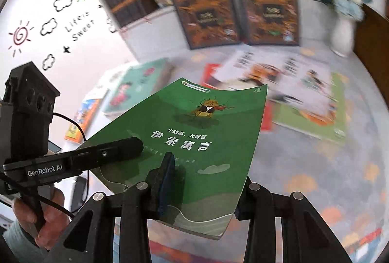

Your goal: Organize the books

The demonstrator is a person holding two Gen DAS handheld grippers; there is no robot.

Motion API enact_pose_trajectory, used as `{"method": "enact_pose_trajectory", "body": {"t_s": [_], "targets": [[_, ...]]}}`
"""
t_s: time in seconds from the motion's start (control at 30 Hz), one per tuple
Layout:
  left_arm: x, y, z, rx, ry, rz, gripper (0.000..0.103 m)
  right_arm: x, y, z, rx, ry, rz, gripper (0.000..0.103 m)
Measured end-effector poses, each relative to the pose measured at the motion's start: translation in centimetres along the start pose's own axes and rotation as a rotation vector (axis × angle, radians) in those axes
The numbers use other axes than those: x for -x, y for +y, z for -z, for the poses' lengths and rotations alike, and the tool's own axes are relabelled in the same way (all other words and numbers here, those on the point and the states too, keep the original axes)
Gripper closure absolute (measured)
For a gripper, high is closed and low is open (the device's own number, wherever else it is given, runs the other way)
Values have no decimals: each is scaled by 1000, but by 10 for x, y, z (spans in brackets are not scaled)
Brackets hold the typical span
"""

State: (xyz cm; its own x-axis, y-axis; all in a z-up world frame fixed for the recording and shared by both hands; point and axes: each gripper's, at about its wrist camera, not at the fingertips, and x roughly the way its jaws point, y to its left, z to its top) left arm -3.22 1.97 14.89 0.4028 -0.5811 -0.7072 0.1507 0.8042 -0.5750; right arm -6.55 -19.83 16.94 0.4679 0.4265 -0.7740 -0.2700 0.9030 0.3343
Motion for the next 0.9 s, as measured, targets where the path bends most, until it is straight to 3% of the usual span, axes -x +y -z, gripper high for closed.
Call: {"method": "enact_pose_trajectory", "body": {"t_s": [0.37,0.57,0.9], "targets": [[74,132,-49,91,-119,-94,89,-111,128,-54,94,21,-99,64],[78,180,-69,140,-138,-99,89,-159,157,-80,75,73,-107,63],[63,226,-99,163,-121,-66,88,-202,173,-103,65,110,-49,61]]}}
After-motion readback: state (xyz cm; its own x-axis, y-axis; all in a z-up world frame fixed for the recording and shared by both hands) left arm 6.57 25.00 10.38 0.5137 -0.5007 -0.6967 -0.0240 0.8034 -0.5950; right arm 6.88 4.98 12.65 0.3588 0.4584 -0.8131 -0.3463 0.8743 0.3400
